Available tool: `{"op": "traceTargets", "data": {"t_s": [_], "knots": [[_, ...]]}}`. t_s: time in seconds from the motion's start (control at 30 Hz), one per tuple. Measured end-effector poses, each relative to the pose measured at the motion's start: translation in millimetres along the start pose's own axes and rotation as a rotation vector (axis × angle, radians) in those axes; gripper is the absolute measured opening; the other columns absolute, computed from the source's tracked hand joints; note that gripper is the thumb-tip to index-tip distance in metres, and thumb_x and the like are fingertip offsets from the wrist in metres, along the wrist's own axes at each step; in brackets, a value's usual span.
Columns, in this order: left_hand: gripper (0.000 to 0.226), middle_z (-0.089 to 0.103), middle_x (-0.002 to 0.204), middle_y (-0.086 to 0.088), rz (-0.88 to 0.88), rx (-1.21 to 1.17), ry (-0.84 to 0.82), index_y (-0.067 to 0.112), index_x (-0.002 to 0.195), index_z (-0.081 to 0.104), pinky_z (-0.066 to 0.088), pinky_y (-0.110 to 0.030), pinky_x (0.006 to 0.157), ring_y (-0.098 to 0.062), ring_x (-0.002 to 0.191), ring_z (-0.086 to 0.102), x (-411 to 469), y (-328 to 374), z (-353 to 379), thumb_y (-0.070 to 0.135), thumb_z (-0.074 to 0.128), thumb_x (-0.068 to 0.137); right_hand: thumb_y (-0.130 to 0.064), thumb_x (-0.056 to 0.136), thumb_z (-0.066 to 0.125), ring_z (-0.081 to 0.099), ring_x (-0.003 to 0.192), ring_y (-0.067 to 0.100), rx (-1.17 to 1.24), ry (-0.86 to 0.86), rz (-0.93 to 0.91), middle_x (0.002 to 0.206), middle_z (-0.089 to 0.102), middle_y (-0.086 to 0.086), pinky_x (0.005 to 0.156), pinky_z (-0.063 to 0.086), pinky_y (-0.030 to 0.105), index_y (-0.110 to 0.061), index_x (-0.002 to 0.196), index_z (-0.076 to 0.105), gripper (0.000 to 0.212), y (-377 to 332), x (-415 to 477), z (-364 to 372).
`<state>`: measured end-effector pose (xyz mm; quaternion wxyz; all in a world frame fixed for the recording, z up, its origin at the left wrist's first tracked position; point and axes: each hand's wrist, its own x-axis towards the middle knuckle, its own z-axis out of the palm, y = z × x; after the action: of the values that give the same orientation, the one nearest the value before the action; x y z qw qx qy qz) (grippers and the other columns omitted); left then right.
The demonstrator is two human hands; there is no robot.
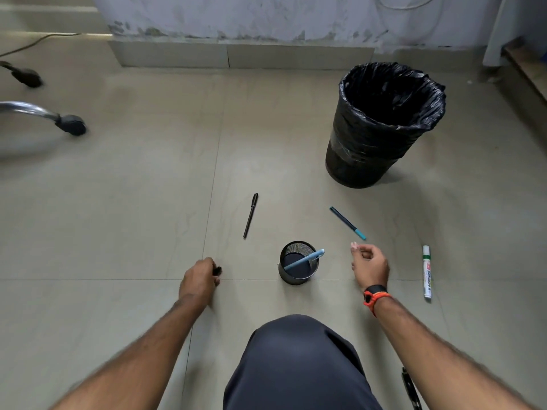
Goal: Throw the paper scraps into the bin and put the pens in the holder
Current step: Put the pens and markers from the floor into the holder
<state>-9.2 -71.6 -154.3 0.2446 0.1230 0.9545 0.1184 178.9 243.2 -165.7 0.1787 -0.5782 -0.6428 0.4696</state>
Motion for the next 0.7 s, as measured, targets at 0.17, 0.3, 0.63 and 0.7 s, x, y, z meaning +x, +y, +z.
{"op": "traceTargets", "data": {"t_s": [0.17,0.3,0.63,0.7], "knots": [[0.016,0.074,0.092,0.003,0.209,-0.392,0.128,0.018,0.098,0.072,0.05,-0.023,0.078,-0.014,0.087,0.07,-4.4,76.9,-41.6,0.021,0.072,0.082,-0.026,0.084,0.071,0.065,0.086,0.026,-0.114,-0.124,0.051,0.085,0.068,0.005,0.086,0.053,0.036,-0.011,0.096,0.066,0.02,8.7,0.7,8.6],[0.014,0.072,0.081,0.007,0.422,-0.735,0.115,0.02,0.09,0.07,0.056,-0.021,0.069,-0.008,0.073,0.072,-19.9,156.6,-68.8,0.016,0.076,0.078,-0.022,0.084,0.072,0.061,0.084,0.022,-0.212,-0.205,0.055,0.079,0.06,0.0,0.08,0.048,0.029,-0.01,0.101,0.064,0.023,10.4,14.1,9.1],[0.016,0.071,0.084,0.01,0.395,-0.462,0.04,0.023,0.086,0.066,0.055,-0.027,0.081,-0.007,0.084,0.069,-27.5,162.5,-10.8,0.012,0.072,0.076,-0.021,0.088,0.066,0.059,0.061,0.025,-0.167,-0.145,0.06,0.069,0.052,-0.003,0.07,0.06,0.047,-0.019,0.119,0.039,0.041,6.8,21.1,9.7],[0.014,0.072,0.091,0.008,0.368,-0.392,0.081,0.023,0.091,0.068,0.048,-0.018,0.078,-0.007,0.085,0.066,-28.0,161.9,-11.3,0.016,0.072,0.079,-0.025,0.091,0.06,0.059,0.048,0.024,-0.21,-0.118,0.034,0.074,0.053,-0.001,0.05,0.058,0.038,-0.025,0.122,0.035,0.04,-3.3,23.1,11.1]]}}
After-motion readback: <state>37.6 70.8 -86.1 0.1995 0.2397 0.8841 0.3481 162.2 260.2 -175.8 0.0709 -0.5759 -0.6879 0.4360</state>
